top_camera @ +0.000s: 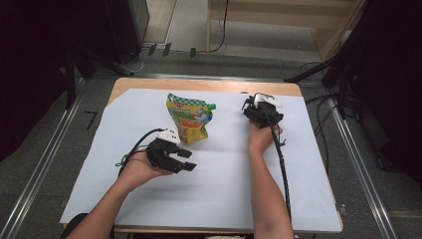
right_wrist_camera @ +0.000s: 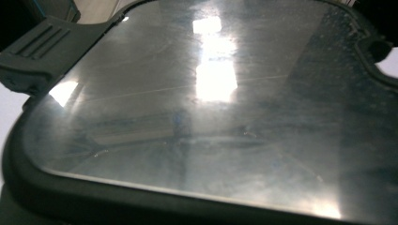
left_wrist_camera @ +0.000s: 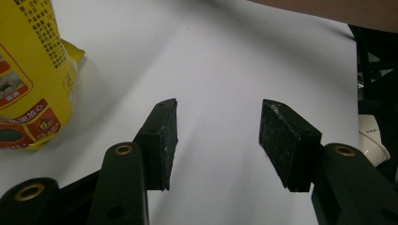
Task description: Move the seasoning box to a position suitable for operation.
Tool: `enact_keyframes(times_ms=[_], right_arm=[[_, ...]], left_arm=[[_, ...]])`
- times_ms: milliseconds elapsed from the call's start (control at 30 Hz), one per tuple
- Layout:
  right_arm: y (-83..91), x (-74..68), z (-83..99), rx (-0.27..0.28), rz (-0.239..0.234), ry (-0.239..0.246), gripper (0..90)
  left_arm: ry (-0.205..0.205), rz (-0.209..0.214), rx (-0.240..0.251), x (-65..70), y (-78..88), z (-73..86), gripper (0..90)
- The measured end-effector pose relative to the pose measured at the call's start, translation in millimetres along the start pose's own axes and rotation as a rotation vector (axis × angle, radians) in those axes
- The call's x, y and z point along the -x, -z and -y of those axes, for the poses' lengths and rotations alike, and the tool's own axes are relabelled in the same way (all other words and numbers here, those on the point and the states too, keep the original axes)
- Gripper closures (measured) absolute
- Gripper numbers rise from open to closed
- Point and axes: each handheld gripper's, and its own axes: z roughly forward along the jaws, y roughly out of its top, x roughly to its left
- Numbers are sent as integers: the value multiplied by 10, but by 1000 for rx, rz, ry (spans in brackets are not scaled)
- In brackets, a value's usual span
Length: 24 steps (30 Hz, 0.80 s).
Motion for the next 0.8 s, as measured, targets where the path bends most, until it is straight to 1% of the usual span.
enact_keyframes(times_ms=[67, 100, 233, 467, 533, 567, 600, 633, 667, 700, 733, 800], right_arm=[[11, 10, -12, -2, 2, -4, 128], [27, 27, -24, -9, -5, -4, 133], [43, 55, -44, -9, -14, -15, 143], [72, 87, -66, -23, -37, 9, 150], [118, 91, -92, -20, -60, 22, 151], [118, 91, -92, -20, -60, 22, 151], [181, 93, -119, -9, -87, 41, 152], [181, 93, -119, -9, -87, 41, 152], [263, 86, -145, 6, -113, 68, 152], [263, 86, -145, 6, -113, 68, 152], [308, 87, -156, 12, -126, 75, 152], [442, 99, -181, 12, -185, 66, 153]], left_arm=[[0, 0, 0, 0, 0, -1, 480], [3, 2, 5, 2, 0, 0, 480], [4, 1, 10, 1, 9, 3, 480], [13, 3, 9, -21, 5, 12, 480], [18, 2, 6, -28, 10, 16, 480], [18, 2, 6, -28, 10, 16, 480], [19, 2, 8, -29, 11, 17, 480], [21, 3, 9, -30, 13, 17, 480], [22, 4, 11, -34, 15, 18, 481], [22, 4, 11, -34, 15, 18, 482], [23, 5, 10, -38, 15, 18, 482], [25, 4, 10, -36, 16, 19, 481]])
